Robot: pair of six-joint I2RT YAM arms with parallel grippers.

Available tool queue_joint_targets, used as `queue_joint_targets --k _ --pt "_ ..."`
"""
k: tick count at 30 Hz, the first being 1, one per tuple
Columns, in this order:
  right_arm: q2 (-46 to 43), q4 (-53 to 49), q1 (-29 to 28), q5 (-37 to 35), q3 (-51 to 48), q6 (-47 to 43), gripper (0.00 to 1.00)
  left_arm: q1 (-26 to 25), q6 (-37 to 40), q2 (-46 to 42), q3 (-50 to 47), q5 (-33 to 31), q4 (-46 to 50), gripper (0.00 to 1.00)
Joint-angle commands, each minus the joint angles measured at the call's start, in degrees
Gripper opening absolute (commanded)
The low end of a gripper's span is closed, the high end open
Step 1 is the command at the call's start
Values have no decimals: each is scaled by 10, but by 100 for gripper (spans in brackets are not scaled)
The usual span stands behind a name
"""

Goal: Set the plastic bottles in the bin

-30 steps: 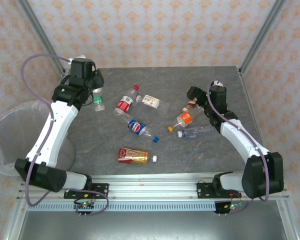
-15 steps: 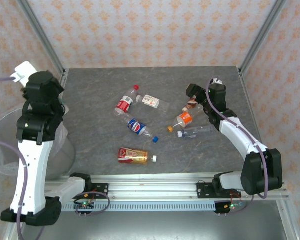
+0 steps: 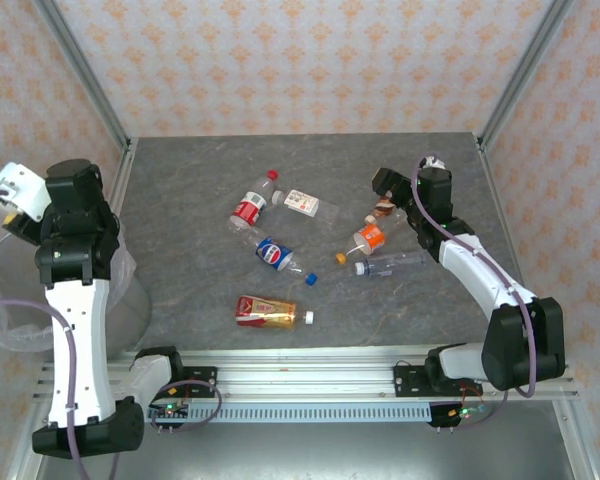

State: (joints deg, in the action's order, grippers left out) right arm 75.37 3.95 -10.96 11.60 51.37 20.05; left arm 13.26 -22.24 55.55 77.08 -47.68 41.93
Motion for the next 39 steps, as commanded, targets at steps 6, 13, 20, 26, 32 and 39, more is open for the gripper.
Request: queue_joint_targets --k 6,13,20,26,32,39 --pt "0 3 -3 -2 7 -14 99 76 -128 -17 -95 79 -3 47" --pt "3 -6 -3 -1 9 -14 99 79 -184 3 -159 186 -19 48" --pt "-4 -21 -3 -4 11 -21 99 79 -217 32 -174 247 -48 49" --pt "-9 -24 -3 -7 10 -24 99 80 -242 56 -165 252 -37 58" --pt "-8 -25 -3 -8 13 -23 99 79 -253 57 -149 244 1 81" --pt "-10 -25 -3 -10 7 -21 99 80 -243 49 -128 224 24 86"
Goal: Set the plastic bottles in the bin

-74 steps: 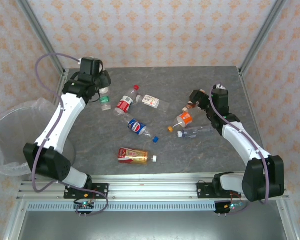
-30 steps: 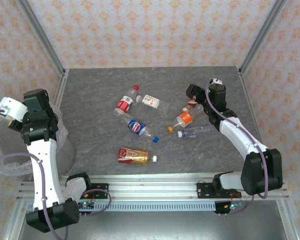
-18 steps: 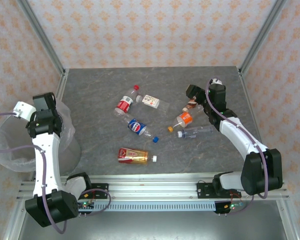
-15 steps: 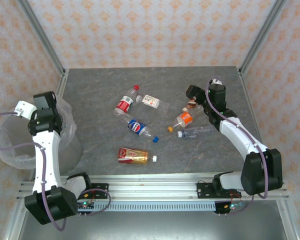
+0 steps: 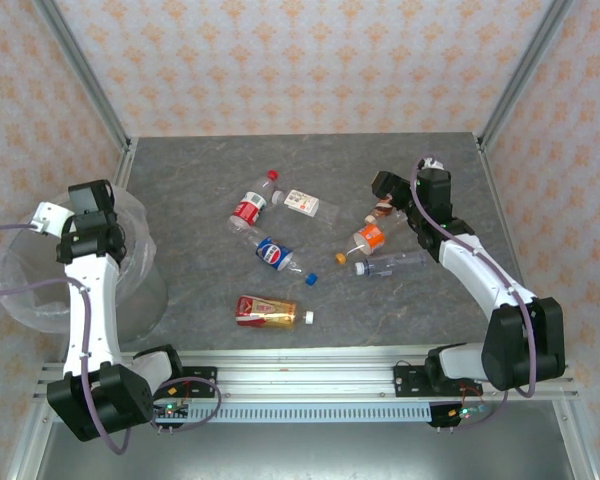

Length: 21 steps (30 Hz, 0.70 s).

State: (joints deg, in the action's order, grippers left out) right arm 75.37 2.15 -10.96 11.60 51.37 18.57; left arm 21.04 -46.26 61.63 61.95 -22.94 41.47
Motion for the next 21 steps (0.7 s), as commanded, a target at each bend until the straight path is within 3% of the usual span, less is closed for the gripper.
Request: queue_joint_targets --k 1,8,14,21 --pt "-11 -7 -3 -10 7 -7 99 1 -1 -13 28 -23 31 86" --pt "-15 -14 -3 -5 3 -7 99 -9 46 -28 70 39 27 100" --pt "-29 -25 -3 1 -13 -8 99 -48 72 -58 106 36 21 100" --pt "-49 -44 -3 -1 -22 -13 99 -120 108 -59 153 80 15 100"
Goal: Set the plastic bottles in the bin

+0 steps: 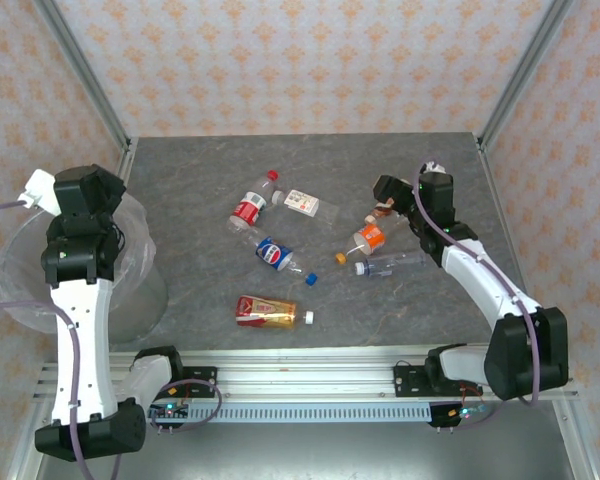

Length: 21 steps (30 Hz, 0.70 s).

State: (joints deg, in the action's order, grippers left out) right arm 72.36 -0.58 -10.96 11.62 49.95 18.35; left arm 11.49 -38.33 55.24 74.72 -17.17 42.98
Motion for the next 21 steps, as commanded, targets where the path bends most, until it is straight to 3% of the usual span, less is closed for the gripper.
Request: queue_joint_targets --k 1,8,12,15,21 --pt "-22 -22 -3 3 -8 -16 99 -43 34 10 35 24 5 100" --pt "-42 -50 -5 12 -23 -38 99 -205 101 72 95 -13 34 100" --pt "-59 -45 -6 22 -38 -45 99 -277 185 115 101 18 18 100" --pt "-62 -66 -8 37 -37 -76 99 -312 232 147 111 52 26 100" --pt "-49 -165 -8 -75 -9 -55 99 -343 245 177 97 69 10 100"
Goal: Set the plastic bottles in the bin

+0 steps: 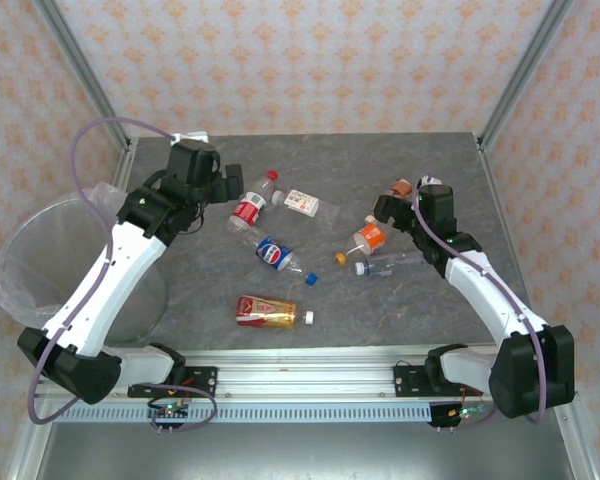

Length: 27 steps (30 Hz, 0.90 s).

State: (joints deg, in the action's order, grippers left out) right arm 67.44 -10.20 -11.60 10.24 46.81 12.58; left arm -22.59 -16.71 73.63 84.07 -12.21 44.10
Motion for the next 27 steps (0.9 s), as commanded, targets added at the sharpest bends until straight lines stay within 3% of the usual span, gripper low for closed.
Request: queue_joint_targets --k 1,6,10,13,19,27 --pt "1 -95 -2 -77 30 18 99 -3 26 -6 -7 32 -14 100" --pt "35 -203 1 -154 61 127 99 -3 5 -1 -47 60 -69 100" --pt "70 -263 12 -169 74 262 99 -3 -13 13 -69 101 -109 100" --pt "90 -290 27 -138 80 355 99 -3 -36 22 -88 126 -143 100" --pt "91 -222 51 -98 18 499 100 -2 -58 14 -133 111 -198 100" --pt "163 -207 83 -26 36 528 93 -3 -46 -9 -166 69 -214 100"
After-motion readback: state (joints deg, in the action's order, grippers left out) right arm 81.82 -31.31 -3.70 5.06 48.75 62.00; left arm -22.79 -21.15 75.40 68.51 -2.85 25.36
